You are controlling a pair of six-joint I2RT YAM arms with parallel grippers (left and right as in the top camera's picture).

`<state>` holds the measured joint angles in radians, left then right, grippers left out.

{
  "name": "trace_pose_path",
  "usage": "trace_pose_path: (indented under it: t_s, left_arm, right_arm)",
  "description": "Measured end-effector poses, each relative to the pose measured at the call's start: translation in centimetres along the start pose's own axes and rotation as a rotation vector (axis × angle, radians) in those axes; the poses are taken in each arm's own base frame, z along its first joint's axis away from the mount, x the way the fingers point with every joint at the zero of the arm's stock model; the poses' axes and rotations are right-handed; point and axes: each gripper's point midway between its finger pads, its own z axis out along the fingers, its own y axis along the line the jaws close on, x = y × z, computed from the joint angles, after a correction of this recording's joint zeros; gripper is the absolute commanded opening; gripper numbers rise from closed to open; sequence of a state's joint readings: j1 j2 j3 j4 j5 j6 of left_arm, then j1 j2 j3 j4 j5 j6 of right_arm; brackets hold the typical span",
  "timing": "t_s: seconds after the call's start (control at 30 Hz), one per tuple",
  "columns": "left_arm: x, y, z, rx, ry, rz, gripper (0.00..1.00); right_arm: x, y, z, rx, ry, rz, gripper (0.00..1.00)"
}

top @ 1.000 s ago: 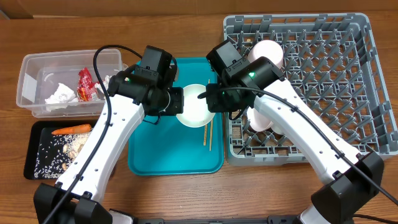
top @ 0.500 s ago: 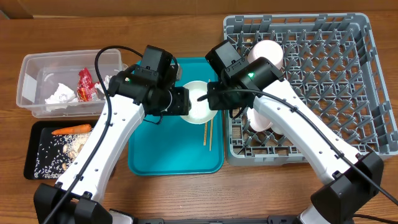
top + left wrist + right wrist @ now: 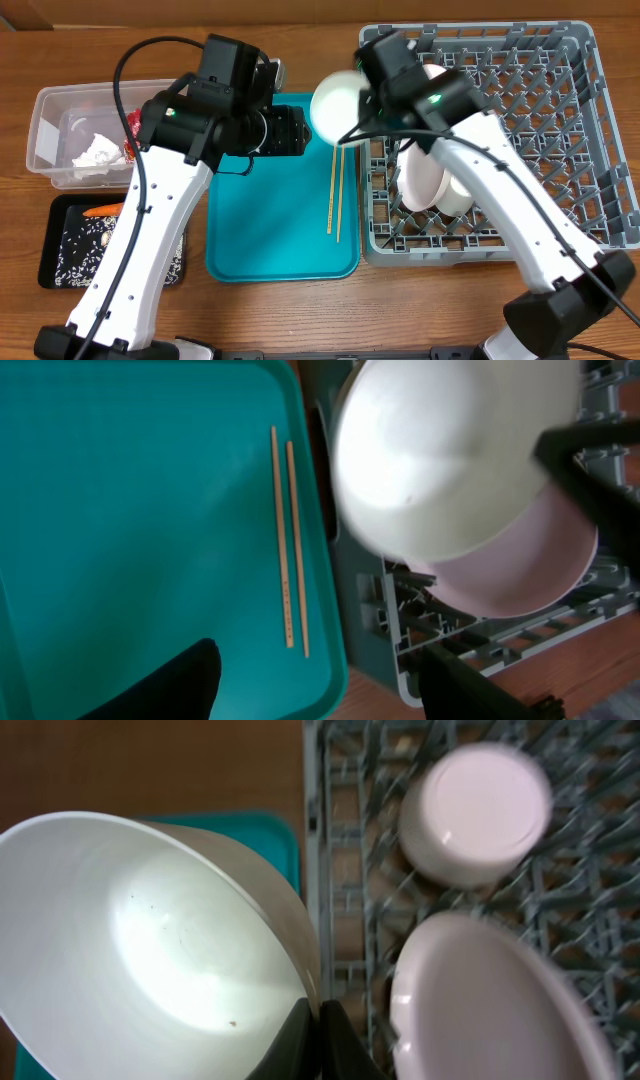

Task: Sort waste into correct bins and load items into the dishwasher
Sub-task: 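Release the bowl from the left gripper and lift it right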

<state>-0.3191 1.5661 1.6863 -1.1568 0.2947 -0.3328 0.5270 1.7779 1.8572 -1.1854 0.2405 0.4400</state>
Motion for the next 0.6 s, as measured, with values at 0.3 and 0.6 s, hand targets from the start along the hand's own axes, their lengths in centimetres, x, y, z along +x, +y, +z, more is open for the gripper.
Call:
trace_pose_path:
  t_s: [0.3,0.6]
  left_arm:
    - [1.4,0.5,-0.4,-0.024,0.053,0.016,0.77]
    - [1.4,0.8,-0.4,-0.043,0.049,0.031,0.88]
  right_arm:
    - [-6.1,-11.0,-6.5,0.365,-0.225,-0.008,0.04]
    - [-5.0,-22.8,-8.7,0.702,-0.119,0.049,0.04]
